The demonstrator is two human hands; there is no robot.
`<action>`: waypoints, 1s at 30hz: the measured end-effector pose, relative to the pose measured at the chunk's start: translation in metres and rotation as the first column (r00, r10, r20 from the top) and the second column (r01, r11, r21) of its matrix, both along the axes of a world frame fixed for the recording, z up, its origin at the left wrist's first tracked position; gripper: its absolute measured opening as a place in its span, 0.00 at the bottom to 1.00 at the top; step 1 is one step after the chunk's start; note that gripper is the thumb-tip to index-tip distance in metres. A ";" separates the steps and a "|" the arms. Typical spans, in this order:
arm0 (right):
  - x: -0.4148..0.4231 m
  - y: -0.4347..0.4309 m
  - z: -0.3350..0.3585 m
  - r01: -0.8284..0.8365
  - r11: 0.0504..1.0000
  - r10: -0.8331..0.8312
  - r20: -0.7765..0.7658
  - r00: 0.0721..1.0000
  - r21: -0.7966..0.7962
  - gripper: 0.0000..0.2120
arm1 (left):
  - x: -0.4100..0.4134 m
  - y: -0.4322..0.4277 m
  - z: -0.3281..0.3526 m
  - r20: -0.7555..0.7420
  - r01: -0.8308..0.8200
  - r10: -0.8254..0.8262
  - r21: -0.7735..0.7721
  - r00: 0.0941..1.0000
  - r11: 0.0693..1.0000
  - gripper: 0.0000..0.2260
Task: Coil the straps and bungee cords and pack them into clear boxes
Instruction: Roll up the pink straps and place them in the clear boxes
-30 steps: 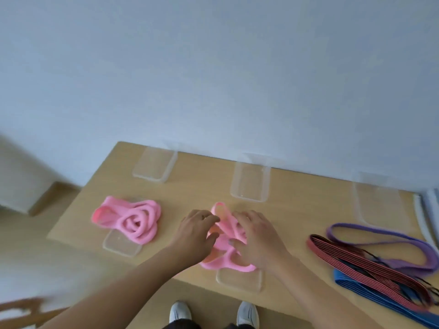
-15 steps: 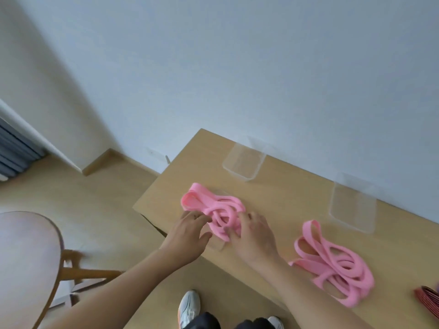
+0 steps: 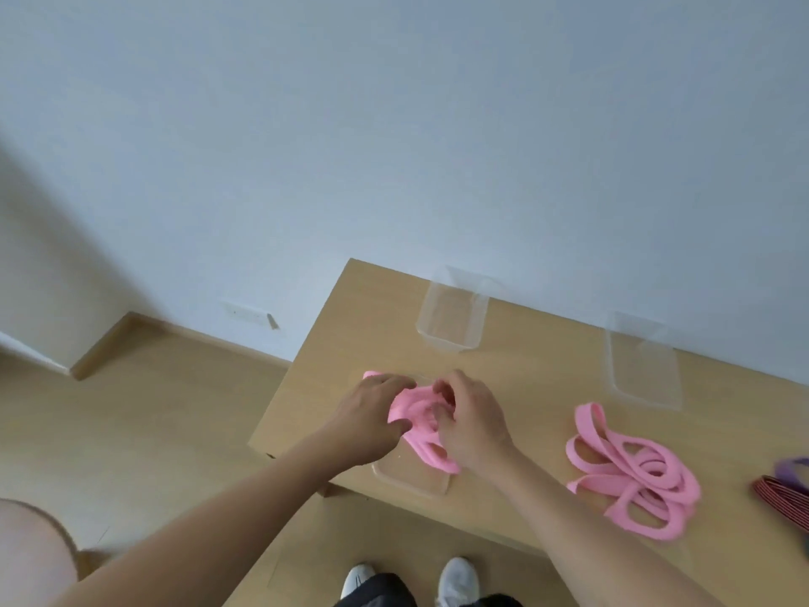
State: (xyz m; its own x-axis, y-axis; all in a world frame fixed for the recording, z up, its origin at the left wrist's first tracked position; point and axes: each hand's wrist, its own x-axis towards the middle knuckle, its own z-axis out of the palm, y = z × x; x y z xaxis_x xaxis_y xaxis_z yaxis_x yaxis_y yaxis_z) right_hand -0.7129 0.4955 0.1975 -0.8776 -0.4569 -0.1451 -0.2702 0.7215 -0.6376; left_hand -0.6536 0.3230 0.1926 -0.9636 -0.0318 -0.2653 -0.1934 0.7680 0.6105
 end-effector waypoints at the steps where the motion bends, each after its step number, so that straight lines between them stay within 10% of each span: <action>1: -0.005 -0.002 0.011 0.036 0.997 -0.035 0.014 0.999 -0.070 0.06 | -0.008 0.000 0.008 0.024 -0.014 0.012 0.065 1.000 0.998 0.22; 7: -0.048 -0.004 0.092 0.139 0.902 -0.150 0.006 0.989 -0.409 0.09 | -0.050 0.001 0.068 0.104 -0.146 0.112 0.433 0.988 0.889 0.03; 20: -0.096 0.047 0.196 0.385 0.529 -0.444 0.140 0.885 -0.756 0.09 | -0.106 0.049 0.200 -0.174 0.003 0.191 0.745 0.966 0.667 0.08; 30: -0.108 0.066 0.228 0.146 0.608 -0.352 -0.100 0.931 -0.781 0.07 | -0.125 0.070 0.223 -0.201 -0.055 0.302 0.744 0.932 0.665 0.05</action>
